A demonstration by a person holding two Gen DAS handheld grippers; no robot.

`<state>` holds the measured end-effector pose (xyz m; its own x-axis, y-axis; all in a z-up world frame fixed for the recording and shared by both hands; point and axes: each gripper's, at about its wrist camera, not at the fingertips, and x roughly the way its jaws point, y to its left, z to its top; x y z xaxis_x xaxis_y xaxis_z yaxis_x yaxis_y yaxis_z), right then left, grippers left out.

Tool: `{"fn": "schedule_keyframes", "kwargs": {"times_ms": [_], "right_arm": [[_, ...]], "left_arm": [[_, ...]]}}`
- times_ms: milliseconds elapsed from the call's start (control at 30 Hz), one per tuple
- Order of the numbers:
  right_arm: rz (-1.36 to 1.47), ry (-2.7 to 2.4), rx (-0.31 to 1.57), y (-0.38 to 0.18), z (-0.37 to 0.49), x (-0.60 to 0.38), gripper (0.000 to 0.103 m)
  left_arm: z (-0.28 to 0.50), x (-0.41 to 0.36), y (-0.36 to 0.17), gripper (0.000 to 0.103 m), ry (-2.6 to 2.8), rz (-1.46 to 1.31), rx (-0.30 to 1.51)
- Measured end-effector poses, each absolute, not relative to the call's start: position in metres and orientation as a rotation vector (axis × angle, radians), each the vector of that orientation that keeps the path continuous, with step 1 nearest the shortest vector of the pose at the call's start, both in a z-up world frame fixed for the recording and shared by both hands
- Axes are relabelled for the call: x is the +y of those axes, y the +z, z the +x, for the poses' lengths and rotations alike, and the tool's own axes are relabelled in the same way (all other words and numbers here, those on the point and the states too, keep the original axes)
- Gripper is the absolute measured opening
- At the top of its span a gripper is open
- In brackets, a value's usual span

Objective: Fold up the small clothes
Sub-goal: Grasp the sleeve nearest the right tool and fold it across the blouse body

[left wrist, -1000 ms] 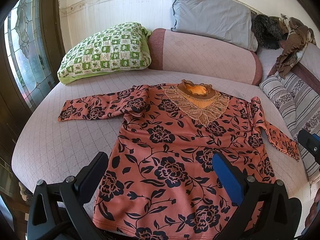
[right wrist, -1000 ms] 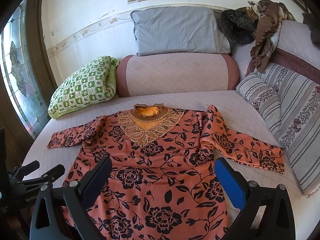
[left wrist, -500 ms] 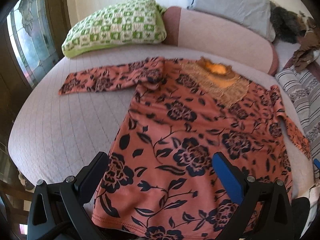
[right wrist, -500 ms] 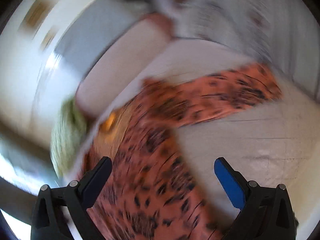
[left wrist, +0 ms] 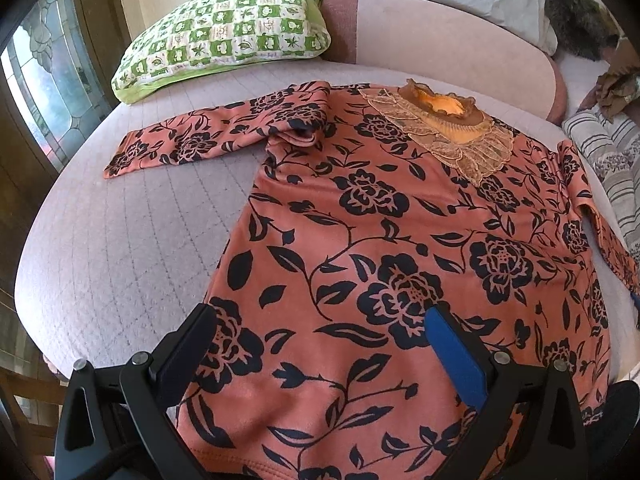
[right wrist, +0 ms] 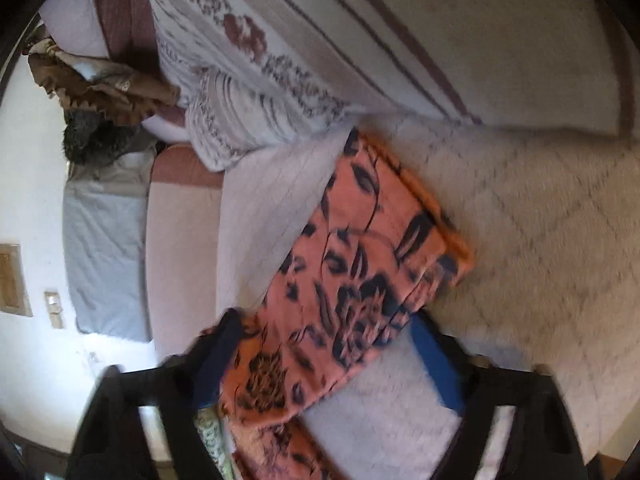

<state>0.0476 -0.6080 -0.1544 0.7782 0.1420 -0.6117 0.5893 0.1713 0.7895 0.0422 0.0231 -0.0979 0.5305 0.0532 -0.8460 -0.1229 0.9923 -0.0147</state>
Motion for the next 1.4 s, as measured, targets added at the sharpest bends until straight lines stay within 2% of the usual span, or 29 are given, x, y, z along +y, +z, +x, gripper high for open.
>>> {"fn": "schedule_keyframes", "kwargs": {"times_ms": [33, 67, 100, 133, 167, 200, 300, 433, 567, 667, 733, 767, 800, 833, 867, 933, 1000, 1200, 1400], "right_arm": [[1.387, -0.371, 0.659, -0.156, 0.049, -0.611, 0.065], [1.380, -0.383, 0.667, -0.158, 0.051, -0.613, 0.057], [1.354, -0.401, 0.687, -0.158, 0.055, -0.613, 0.045], [1.323, -0.419, 0.707, -0.157, 0.058, -0.613, 0.038], [1.298, -0.430, 0.720, -0.156, 0.059, -0.615, 0.024], [1.257, -0.441, 0.736, -0.154, 0.061, -0.615, 0.014], [1.056, -0.432, 0.749, -0.123, 0.077, -0.602, 0.009], [0.758, -0.284, 0.648, -0.034, 0.115, -0.535, 0.009], [0.513, -0.011, 0.530, 0.057, 0.156, -0.412, 0.009], [0.405, 0.194, 0.506, 0.083, 0.174, -0.308, 0.009], [0.371, 0.312, 0.562, 0.065, 0.194, -0.246, 0.014], [0.365, 0.351, 0.601, 0.051, 0.204, -0.228, 0.027], [0.361, 0.396, 0.666, 0.026, 0.214, -0.206, 0.066], [0.356, 0.416, 0.737, 0.002, 0.224, -0.193, 0.089], [0.359, 0.425, 0.824, -0.024, 0.232, -0.184, 0.101], [0.422, 0.416, 0.946, -0.065, 0.231, -0.187, 0.101], [0.488, 0.385, 0.955, -0.080, 0.212, -0.211, 0.101], [0.524, 0.230, 0.893, -0.066, 0.200, -0.299, 0.101], [0.451, 0.082, 0.879, -0.062, 0.220, -0.369, 0.101]], "left_arm": [[0.044, 0.024, -0.100, 0.103, 0.107, -0.079, 1.011], [0.045, 0.026, -0.102, 0.103, 0.109, -0.084, 1.013], [0.046, 0.030, -0.105, 0.103, 0.115, -0.093, 1.017], [0.048, 0.032, -0.107, 0.103, 0.119, -0.101, 1.023], [0.049, 0.034, -0.110, 0.103, 0.120, -0.111, 1.028], [0.050, 0.036, -0.112, 0.103, 0.122, -0.120, 1.032], [0.051, 0.044, -0.117, 0.103, 0.131, -0.131, 1.024], [0.049, 0.063, -0.121, 0.103, 0.157, -0.181, 1.004], [0.041, 0.089, -0.113, 0.103, 0.189, -0.275, 0.943], [0.032, 0.111, -0.107, 0.103, 0.212, -0.346, 0.884], [0.028, 0.125, -0.107, 0.103, 0.221, -0.395, 0.863], [0.027, 0.129, -0.108, 0.103, 0.226, -0.408, 0.863], [0.026, 0.134, -0.110, 0.103, 0.232, -0.411, 0.871], [0.026, 0.136, -0.113, 0.103, 0.234, -0.401, 0.882], [0.026, 0.137, -0.113, 0.103, 0.231, -0.389, 0.888], [0.023, 0.138, -0.112, 0.103, 0.221, -0.367, 0.872], [0.023, 0.140, -0.110, 0.103, 0.215, -0.360, 0.847], [0.061, 0.109, -0.082, 0.103, 0.059, -0.331, 0.738], [0.139, 0.061, -0.059, 0.103, -0.109, -0.217, 0.703]]}}
